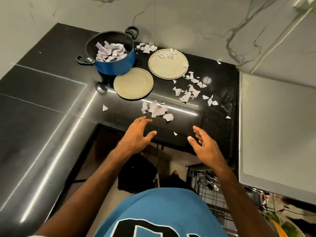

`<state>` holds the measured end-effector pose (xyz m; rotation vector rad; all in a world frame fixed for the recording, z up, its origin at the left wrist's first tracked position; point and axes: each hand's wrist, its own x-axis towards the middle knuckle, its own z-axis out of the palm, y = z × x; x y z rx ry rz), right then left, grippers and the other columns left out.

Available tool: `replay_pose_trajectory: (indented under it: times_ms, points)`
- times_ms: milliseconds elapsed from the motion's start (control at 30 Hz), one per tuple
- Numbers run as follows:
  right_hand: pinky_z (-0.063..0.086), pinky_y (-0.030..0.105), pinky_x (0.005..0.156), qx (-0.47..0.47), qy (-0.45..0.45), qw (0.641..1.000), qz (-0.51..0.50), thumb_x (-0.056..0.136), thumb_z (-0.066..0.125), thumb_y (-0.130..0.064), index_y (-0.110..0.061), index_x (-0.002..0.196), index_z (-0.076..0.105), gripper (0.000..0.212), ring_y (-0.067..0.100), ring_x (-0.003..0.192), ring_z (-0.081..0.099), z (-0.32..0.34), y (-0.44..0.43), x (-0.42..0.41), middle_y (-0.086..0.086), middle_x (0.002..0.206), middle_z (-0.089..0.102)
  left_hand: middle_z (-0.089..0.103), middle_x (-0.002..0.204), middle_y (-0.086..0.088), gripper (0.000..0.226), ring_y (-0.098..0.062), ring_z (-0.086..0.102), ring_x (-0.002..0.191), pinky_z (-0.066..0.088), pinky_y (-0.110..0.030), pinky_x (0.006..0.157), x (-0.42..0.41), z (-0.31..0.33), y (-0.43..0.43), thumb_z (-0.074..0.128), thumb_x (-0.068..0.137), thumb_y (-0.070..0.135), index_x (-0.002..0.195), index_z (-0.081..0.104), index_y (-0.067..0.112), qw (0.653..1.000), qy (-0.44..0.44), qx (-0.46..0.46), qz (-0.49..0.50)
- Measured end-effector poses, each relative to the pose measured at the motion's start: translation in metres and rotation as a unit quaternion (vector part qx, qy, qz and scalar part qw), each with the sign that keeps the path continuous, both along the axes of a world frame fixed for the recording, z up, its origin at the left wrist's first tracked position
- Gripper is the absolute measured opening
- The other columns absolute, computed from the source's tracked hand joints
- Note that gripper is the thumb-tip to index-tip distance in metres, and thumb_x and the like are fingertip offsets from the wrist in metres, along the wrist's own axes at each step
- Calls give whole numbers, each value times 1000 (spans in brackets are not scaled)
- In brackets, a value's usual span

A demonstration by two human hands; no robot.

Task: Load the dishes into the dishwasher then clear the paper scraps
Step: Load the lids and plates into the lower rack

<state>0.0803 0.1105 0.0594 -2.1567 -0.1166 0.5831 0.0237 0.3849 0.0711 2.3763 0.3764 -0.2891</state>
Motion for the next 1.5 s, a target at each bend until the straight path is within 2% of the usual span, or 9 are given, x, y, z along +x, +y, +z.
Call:
replay_pose_trajectory:
  times_ms: [267,367,533,700,833,967,1100,1333,1500]
  points:
    - [39,39,121,-52,23,997,47,101,65,-39,-28,157,42,62,17,147,44,-14,18,60,0,159,46,48,148,0,55,-16,45,137,35,-32,117,43,-1,4,66,95,42,144,50,22,1000,-2,-8,-6]
    - [27,43,127,-153,0,982,109,101,65,-39,-28,163,29,74,23,157,25,-23,27,95,2,171,25,50,147,2,55,-15,48,134,40,-34,115,66,-2,4,66,95,43,144,51,24,1000,15,-27,1]
    - [19,70,122,-332,61,923,184,92,77,-35,-38,165,-4,109,44,158,-8,-29,43,148,5,173,-19,62,136,10,49,-8,59,122,48,-37,109,122,-10,3,69,92,48,136,59,31,979,37,-173,96]
    - [33,69,117,-404,83,882,226,94,74,-16,-32,164,-13,113,58,153,-1,-24,74,168,22,169,-24,65,130,-10,55,-17,65,116,52,-36,106,194,-22,-11,71,94,34,141,55,10,879,40,-409,243]
    - [32,66,118,-418,114,873,223,94,70,-4,-27,165,-13,111,58,154,2,-24,91,175,30,166,-24,47,149,-21,54,-31,55,130,49,-35,106,246,-30,-19,68,97,21,144,49,2,730,21,-565,383]
    - [34,61,118,-414,110,878,216,90,71,3,-21,165,-11,113,58,153,6,-21,93,178,34,166,-18,40,154,-23,60,-32,50,136,46,-34,107,283,-36,-20,66,97,18,149,41,2,634,-15,-618,464]
    - [37,56,117,-399,93,889,203,96,62,3,-15,165,-9,101,60,152,11,-15,91,180,39,164,-12,49,144,-24,58,-29,56,127,50,-31,102,307,-35,-17,65,97,23,146,43,2,585,-37,-627,513]
    - [45,52,112,-382,69,900,198,100,59,-2,-8,164,-6,92,63,148,19,-16,90,177,45,162,-4,61,115,-10,46,-21,62,103,54,-31,91,324,-33,-25,72,93,32,127,57,5,611,-11,-611,504]
    - [46,49,111,-418,76,871,246,96,63,3,-11,165,-7,99,64,148,18,-6,89,180,44,162,-6,61,128,-19,35,-27,64,109,58,-33,86,336,-15,-21,64,96,10,130,54,8,638,-1,-604,477]
